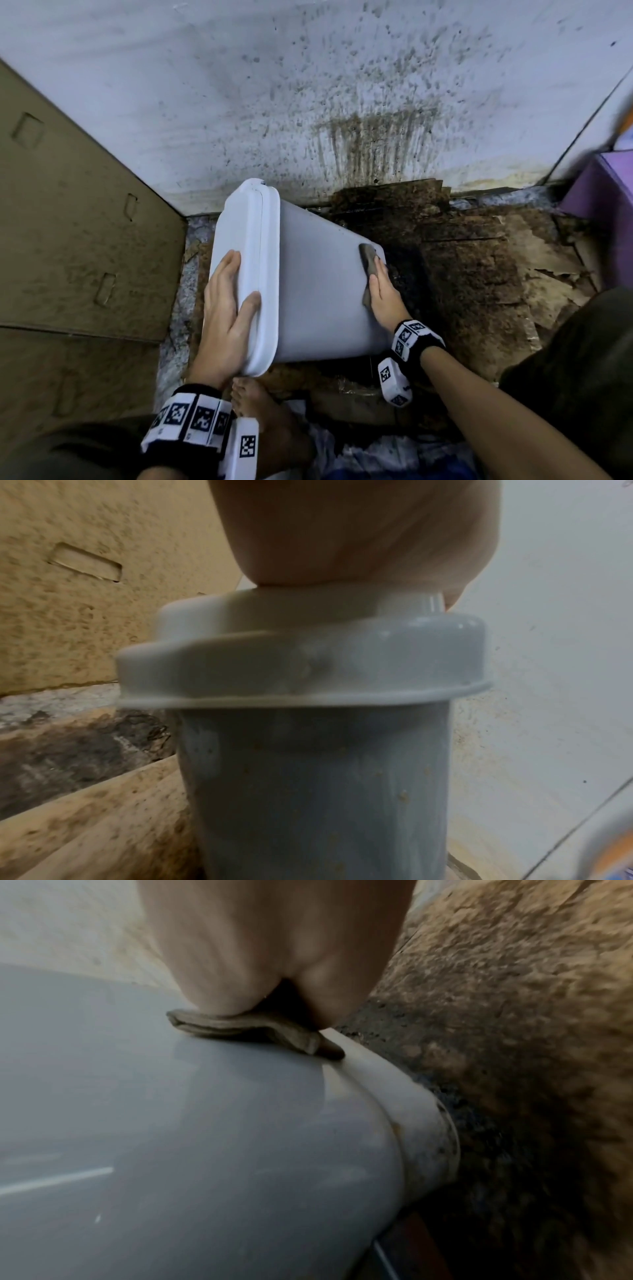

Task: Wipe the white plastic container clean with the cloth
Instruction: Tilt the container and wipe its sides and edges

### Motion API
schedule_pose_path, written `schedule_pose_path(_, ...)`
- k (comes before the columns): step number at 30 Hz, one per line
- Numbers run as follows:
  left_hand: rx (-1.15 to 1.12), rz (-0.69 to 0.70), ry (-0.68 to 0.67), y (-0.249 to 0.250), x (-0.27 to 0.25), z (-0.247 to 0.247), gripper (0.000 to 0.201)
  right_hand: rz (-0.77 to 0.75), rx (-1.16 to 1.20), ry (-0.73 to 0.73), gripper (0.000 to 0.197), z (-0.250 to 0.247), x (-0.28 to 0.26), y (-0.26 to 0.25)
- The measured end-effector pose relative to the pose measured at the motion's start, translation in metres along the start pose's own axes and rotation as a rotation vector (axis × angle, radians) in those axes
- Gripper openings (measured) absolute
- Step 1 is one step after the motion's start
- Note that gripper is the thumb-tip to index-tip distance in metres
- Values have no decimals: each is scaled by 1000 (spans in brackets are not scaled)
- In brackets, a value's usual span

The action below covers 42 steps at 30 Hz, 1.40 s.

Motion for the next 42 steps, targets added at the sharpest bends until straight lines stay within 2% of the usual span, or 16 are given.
schedule_pose_path(9,3,-20,-3,-4,1,-3,69,8,10,66,54,13,-2,-20)
schedule_pose_path(14,-11,-20,-5,1,3,-2,67,-225,32,62,52,35,-18,-81)
schedule_pose_path(19,5,-3,-6,3,2,-1,69,-421,65,-91,53,51,-36,-163)
schedule_pose_path(22,10,0,-8,1,2,-3,67,-490,6,-142,54,52,-28,-174)
schedule_pose_path(25,16,-8,-11,-2,1,-4,66,-549,-67,-145,56,48,-15,-159)
schedule_pose_path(31,4,1,-9,-2,1,-4,64,-451,-92,-94,55,28,15,-118)
schedule_pose_path(38,10,-2,-11,1,0,-3,67,-41,-158,-75,54,-11,41,-23)
schedule_pose_path(42,15,7,-11,4,0,-2,67,49,-110,-55,54,-14,37,-16)
Point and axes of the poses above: each hand's wrist, its own x-axis towards the middle knuckle, its own z-axis out of the palm, y = z × x, the point moved 5 cm from there along x, towards the middle knuckle, and after that the axes turned 1 degree about y, right-handed, at the moved point
